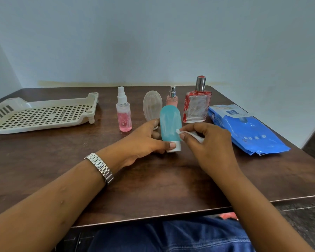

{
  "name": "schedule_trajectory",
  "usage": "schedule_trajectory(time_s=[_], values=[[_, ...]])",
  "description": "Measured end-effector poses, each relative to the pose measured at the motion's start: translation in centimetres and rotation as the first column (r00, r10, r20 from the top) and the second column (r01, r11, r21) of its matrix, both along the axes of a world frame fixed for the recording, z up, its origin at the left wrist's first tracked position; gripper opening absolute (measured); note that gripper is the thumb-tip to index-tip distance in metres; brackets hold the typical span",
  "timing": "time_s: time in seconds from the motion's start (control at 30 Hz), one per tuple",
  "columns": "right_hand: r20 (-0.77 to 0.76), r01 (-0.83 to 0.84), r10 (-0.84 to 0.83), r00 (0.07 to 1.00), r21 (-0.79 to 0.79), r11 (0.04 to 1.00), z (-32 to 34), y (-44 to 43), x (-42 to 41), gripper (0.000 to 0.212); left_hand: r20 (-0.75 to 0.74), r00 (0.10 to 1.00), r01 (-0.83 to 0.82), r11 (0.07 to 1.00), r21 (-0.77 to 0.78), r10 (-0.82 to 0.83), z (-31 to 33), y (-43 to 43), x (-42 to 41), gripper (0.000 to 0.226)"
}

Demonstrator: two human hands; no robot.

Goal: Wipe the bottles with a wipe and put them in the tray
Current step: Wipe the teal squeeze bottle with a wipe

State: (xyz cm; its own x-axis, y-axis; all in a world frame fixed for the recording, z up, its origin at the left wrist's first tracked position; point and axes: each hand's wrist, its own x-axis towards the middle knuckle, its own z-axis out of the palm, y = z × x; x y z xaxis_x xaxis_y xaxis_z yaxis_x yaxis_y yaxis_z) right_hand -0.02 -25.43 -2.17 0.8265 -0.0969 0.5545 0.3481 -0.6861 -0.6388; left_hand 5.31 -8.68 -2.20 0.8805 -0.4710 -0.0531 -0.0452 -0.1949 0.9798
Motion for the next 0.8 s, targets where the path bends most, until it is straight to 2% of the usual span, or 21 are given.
schedule_trajectory(time_s=[0.2, 0.37, 0.5, 0.63, 0.73, 0.8], values=[[0.02, -0.04, 0.044, 0.999, -0.178, 0.983, 0.0, 0.3, -0.9, 0.013, 0.003, 1.0, 0.016, 1.0, 0.022, -0.016, -0.2, 0.0, 0.3, 0.065], [-0.003, 0.002, -0.003, 1.0, -0.098, 0.995, 1.2, 0.0, 0.6, 0.012, 0.014, 1.0, 0.023, 0.999, 0.03, -0.023, 0.0, 0.0, 0.2, 0.06], [0.042, -0.04, 0.051, 0.998, -0.236, 0.971, 0.8, 0.5, -0.2, 0.013, 0.014, 0.999, 0.029, 0.999, 0.017, -0.03, 0.1, 0.0, 0.0, 0.053], [-0.005, -0.047, 0.047, 0.999, -0.219, 0.975, 1.0, -0.5, 0.0, 0.012, 0.019, 0.999, 0.042, 0.999, 0.018, -0.042, 0.1, -0.1, 0.1, 0.052], [0.045, -0.001, 0.01, 0.999, -0.207, 0.978, 1.2, -0.5, 0.9, 0.012, 0.031, 0.998, 0.052, 0.998, 0.018, -0.053, 0.2, -0.1, 0.0, 0.051], [0.072, -0.031, 0.052, 0.996, -0.261, 0.965, 1.0, 0.0, 0.6, 0.014, 0.027, 0.998, 0.048, 0.999, 0.001, -0.048, 0.2, -0.1, -0.1, 0.048]])
